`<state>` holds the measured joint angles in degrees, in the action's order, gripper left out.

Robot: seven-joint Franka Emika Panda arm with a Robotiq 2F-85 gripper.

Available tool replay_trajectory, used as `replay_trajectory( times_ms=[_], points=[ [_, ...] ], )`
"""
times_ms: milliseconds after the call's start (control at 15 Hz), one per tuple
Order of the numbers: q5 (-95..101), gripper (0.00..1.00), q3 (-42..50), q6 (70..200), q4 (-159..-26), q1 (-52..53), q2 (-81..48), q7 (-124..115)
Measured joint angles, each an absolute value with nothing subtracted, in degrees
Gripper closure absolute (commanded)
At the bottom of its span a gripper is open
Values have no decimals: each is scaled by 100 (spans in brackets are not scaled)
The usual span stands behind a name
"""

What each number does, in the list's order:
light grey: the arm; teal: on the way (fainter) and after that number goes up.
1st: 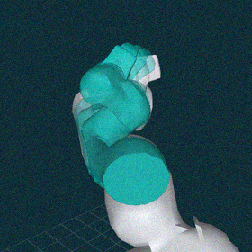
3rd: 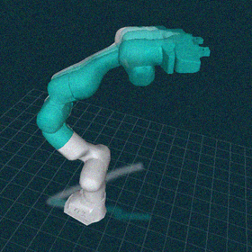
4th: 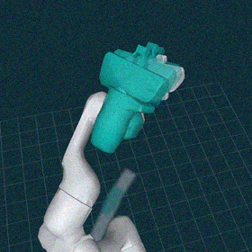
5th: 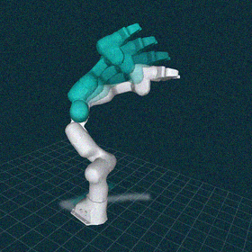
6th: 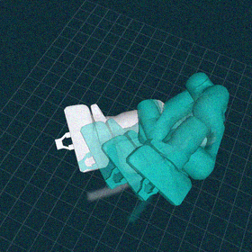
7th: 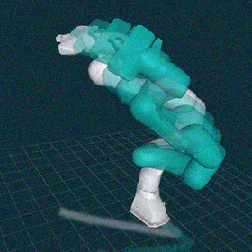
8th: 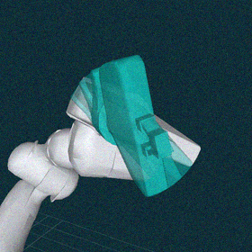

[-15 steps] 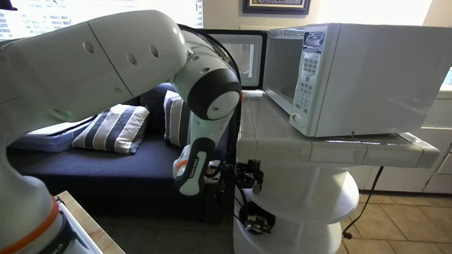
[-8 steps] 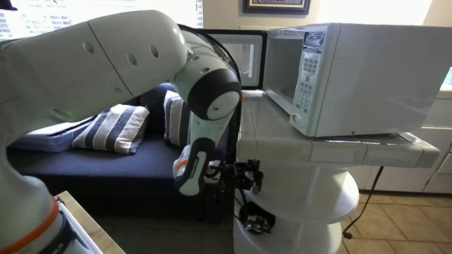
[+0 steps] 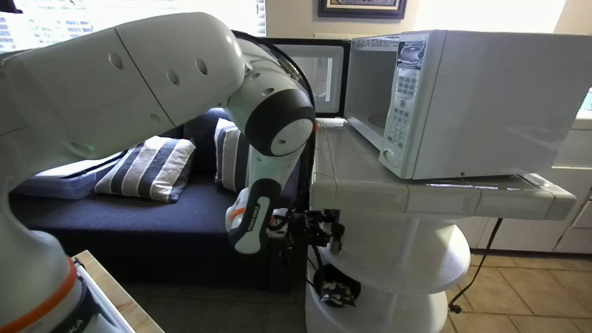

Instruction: Move the spice bottle to the shelf below the counter

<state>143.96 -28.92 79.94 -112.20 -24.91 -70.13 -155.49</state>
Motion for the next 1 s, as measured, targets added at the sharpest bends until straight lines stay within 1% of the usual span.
replay_trajectory(
  times_ms=[400,1000],
  points=[
    [14368,0,-2951,8404,-11118,-2266,-6893,-15548],
    [14368,0,-2831,8857,-11327,-2461,-6881,-15547]
  ],
)
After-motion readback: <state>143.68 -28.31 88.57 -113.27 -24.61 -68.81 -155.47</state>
